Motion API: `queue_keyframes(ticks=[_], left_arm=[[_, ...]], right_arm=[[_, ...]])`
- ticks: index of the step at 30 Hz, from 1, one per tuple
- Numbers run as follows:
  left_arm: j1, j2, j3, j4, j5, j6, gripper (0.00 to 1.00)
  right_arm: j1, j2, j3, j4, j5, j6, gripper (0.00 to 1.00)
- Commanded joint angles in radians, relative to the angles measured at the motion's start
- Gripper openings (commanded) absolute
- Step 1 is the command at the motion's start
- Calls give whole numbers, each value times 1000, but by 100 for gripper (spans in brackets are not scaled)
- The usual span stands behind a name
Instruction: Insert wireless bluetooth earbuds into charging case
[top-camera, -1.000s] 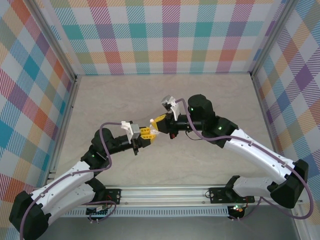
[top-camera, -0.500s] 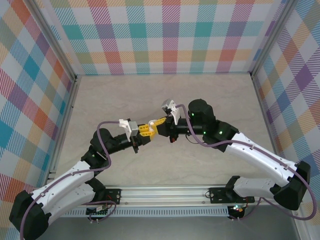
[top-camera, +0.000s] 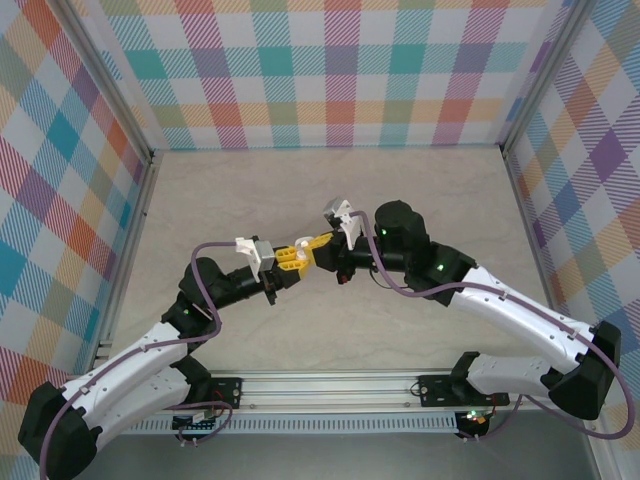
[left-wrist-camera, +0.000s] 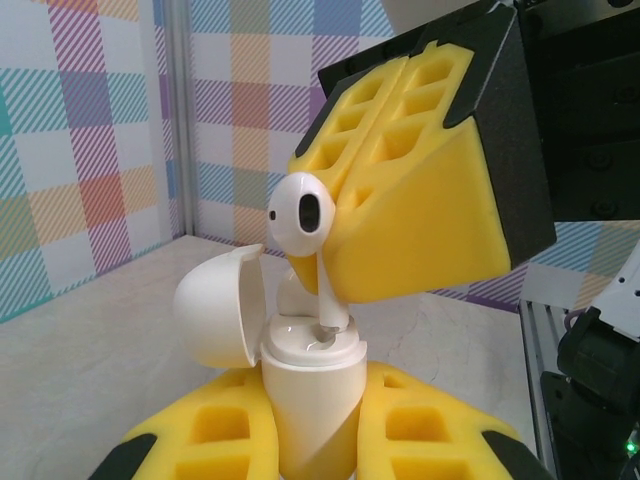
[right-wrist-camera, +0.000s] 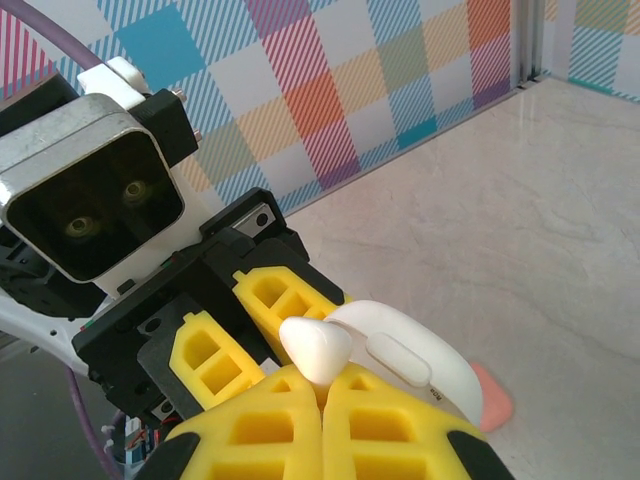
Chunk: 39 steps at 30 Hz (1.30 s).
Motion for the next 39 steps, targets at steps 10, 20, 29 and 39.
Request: queue_keyframes(ticks=[10, 20, 29, 39], left_arm=[[-12, -31, 0, 56, -4, -17, 0], [-16, -59, -17, 65, -26, -11, 0], [-16, -50, -6, 73, -28, -7, 0], [-19, -50, 2, 72, -38, -4, 0]], right_arm=[[30, -13, -18, -9, 70, -17, 0], [60, -13, 5, -61, 176, -5, 0], [90, 10, 25, -109, 205, -11, 0], [125, 24, 58, -174, 312, 90, 0]])
